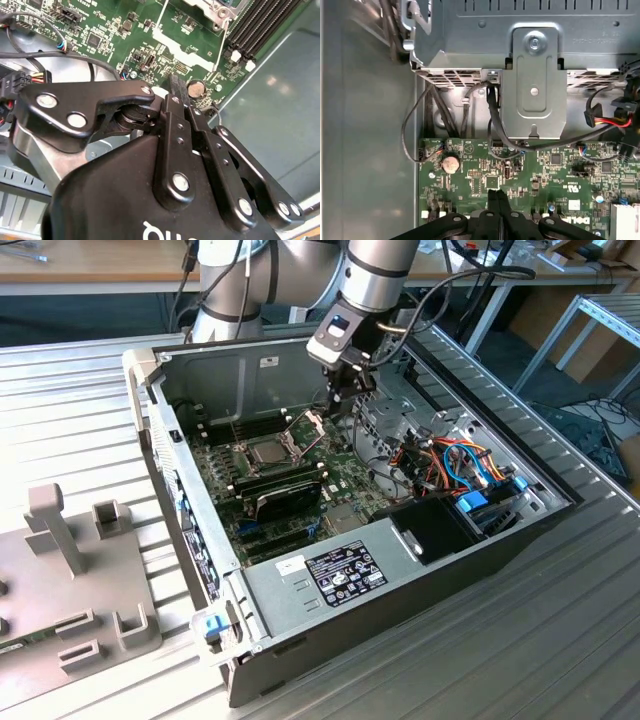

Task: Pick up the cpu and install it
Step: 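Close the cpu cover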

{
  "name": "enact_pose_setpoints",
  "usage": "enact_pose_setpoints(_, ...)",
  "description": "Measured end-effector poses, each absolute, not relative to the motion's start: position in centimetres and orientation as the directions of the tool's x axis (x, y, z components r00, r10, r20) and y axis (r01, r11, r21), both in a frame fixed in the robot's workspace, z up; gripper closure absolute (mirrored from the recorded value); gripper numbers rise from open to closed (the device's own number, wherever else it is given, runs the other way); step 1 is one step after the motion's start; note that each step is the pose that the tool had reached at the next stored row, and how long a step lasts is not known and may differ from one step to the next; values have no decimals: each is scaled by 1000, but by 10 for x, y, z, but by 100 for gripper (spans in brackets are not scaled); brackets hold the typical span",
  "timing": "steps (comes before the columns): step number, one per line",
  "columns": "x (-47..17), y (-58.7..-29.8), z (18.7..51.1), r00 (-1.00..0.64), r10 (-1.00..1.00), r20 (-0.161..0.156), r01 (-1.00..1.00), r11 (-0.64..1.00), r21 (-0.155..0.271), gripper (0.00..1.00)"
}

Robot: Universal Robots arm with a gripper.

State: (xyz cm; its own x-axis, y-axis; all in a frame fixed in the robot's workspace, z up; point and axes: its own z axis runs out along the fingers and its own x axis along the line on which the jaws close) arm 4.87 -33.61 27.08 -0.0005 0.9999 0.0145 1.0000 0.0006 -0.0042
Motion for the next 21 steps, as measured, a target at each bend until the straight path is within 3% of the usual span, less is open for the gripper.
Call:
enact_pose_setpoints(10,49,-336,248,-1,1000,13,1000,1,-4,89)
enact_pose_setpoints(21,42,-336,247,-1,1000,12,1000,1,-4,89)
